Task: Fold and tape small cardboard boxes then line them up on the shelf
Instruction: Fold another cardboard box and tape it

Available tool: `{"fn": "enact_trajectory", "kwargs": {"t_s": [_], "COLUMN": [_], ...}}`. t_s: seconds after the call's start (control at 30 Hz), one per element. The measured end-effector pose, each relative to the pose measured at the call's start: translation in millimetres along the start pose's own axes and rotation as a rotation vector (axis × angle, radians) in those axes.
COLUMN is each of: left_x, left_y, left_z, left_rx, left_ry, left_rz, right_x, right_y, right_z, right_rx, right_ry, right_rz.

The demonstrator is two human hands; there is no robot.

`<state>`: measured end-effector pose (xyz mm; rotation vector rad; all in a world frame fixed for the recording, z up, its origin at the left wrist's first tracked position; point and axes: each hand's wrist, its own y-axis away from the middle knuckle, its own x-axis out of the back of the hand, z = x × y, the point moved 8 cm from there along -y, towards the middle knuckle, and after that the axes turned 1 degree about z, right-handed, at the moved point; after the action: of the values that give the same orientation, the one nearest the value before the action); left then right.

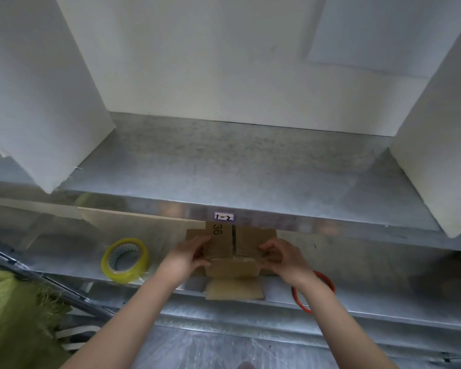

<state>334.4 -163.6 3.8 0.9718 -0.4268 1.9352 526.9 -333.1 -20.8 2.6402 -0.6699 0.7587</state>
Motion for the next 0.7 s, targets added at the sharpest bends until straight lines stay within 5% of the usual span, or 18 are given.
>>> {"fn": "enact_trajectory", "kwargs": {"t_s": [0.3,0.7], "left_x": [-4,-20], "left_y": [-3,-9], "left_z": [-4,-6], "left_rx": [-0.041,-0.154], "left_ry": [0.017,-0.031], "left_rz": [-0.004,-0.121], "right_x": [5,-2], "right_y": [11,7], "right_z": [10,-2], "right_rx": [-0.044,0.007], "right_ry": [-0.142,0.062], "right_rz": [-0.122,0.183]}}
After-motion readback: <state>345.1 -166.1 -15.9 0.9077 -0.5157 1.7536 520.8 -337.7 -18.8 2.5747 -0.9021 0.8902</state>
